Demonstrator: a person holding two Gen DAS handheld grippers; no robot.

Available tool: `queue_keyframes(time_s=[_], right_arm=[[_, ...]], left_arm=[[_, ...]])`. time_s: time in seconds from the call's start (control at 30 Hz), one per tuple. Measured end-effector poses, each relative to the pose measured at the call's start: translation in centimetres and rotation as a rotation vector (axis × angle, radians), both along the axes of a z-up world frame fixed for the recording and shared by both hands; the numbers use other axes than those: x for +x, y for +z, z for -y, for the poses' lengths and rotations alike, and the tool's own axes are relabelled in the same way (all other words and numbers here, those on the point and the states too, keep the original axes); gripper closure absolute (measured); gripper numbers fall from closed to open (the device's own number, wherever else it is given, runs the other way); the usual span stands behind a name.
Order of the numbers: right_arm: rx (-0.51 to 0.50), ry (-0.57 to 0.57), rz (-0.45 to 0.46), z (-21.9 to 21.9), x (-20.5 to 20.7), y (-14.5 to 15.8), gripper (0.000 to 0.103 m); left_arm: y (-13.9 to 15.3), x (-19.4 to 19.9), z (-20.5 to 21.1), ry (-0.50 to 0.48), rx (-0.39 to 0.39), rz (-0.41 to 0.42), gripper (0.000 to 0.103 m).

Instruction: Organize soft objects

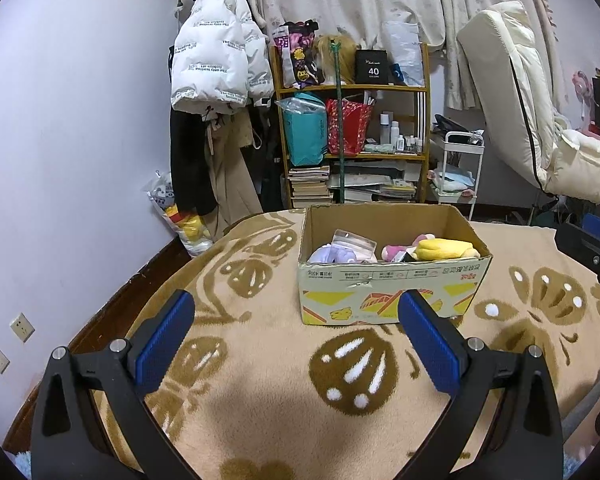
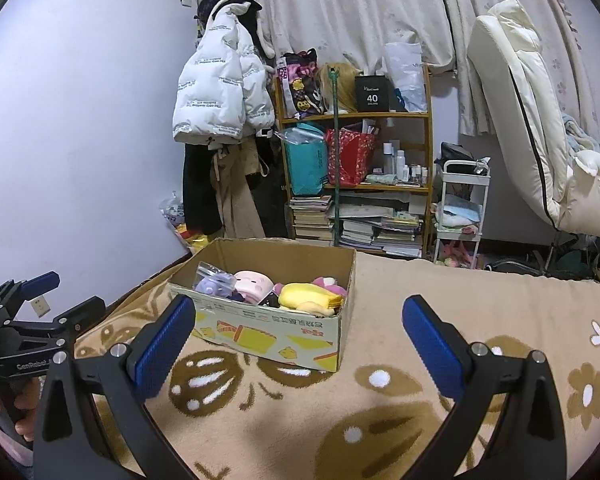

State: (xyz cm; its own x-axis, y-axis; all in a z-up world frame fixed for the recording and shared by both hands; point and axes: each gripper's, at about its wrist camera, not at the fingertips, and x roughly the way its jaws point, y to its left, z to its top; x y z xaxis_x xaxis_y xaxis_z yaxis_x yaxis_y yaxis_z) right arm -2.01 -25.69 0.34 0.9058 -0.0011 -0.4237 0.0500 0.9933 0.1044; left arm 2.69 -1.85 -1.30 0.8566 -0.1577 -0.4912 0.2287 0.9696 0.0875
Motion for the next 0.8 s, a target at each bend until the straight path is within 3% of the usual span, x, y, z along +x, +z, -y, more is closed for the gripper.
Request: queue_keyframes(time_s=[0.8], right_arm=[[-0.006, -0.042, -0.016, 0.57, 0.20, -0.31, 0.000]], left_arm=[[-0.22, 0.31, -0.12, -0.001, -0.026, -0.023, 0.002]])
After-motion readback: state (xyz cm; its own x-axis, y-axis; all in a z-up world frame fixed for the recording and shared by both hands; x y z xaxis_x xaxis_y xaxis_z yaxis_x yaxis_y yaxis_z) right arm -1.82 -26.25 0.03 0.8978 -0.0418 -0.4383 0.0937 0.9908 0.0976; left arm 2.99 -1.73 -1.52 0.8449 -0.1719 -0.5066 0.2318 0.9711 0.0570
